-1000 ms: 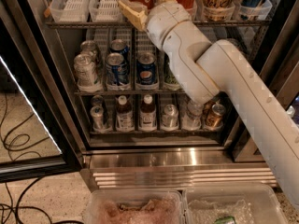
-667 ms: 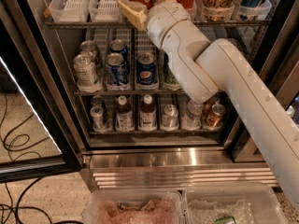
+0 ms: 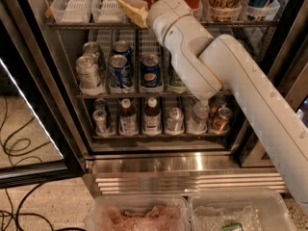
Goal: Pick coke can from top shelf of fridge
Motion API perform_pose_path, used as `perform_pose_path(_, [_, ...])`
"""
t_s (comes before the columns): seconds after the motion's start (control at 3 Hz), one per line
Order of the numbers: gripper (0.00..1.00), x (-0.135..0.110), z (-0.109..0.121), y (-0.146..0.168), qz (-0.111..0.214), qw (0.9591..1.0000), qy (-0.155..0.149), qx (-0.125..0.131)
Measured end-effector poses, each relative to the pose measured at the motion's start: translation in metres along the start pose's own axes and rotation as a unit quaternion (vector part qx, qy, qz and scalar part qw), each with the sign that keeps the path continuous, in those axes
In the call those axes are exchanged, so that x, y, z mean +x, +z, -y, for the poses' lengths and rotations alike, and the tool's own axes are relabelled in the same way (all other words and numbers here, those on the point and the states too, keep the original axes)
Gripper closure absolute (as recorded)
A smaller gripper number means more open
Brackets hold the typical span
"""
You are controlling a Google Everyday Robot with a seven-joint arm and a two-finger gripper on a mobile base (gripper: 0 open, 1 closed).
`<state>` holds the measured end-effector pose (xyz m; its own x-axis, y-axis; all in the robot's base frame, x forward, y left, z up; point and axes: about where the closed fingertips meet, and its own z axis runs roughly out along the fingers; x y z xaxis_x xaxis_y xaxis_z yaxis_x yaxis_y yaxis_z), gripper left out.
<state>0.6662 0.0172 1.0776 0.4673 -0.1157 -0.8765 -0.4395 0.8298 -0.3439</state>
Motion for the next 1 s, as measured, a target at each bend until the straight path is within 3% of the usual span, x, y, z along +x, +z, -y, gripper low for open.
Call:
perform_pose_path(0.33, [0.29, 0.0010, -0.0014, 0.0026, -0.001, 1.0000, -0.001, -0.003])
perform_pose_path(1.0, [0.70, 0.0010, -0.0015, 0.0028, -0.001, 1.0000, -0.001, -0.003])
